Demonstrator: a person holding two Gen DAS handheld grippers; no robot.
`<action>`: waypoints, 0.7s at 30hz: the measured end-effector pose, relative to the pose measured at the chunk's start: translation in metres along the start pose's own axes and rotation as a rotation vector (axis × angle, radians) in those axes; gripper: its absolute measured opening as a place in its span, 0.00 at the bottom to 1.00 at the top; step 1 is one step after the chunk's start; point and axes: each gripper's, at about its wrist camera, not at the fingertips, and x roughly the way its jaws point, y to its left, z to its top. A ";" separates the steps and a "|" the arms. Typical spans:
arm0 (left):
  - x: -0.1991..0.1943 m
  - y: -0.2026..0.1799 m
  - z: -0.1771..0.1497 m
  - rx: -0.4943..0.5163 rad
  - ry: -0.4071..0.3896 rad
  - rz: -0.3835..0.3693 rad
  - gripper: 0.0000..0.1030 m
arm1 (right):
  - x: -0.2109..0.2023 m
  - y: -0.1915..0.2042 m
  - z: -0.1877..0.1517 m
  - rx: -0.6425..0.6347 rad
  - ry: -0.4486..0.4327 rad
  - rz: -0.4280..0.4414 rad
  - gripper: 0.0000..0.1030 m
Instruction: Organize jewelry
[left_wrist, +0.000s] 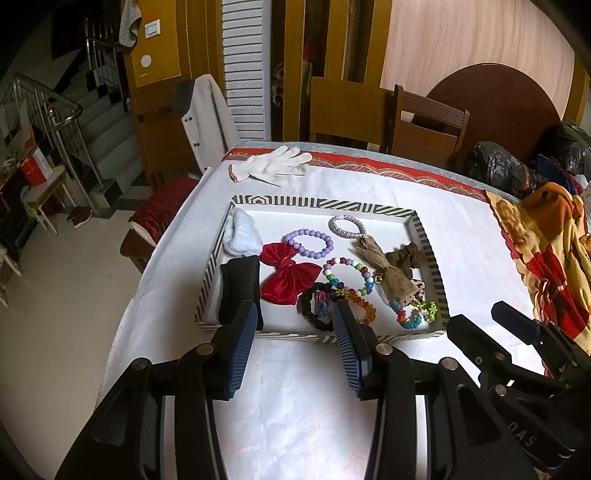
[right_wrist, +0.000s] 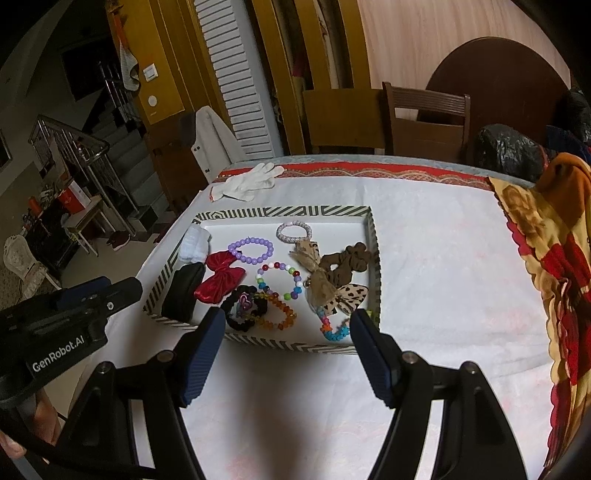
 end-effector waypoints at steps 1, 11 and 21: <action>0.000 0.001 -0.001 0.001 -0.001 0.001 0.54 | 0.000 0.000 0.000 0.001 0.001 0.001 0.71; 0.002 0.000 0.000 0.002 0.002 -0.002 0.54 | 0.002 -0.002 -0.002 0.010 0.003 0.003 0.71; 0.003 0.002 0.000 -0.007 0.006 -0.035 0.54 | 0.004 -0.001 -0.003 0.014 0.009 0.006 0.71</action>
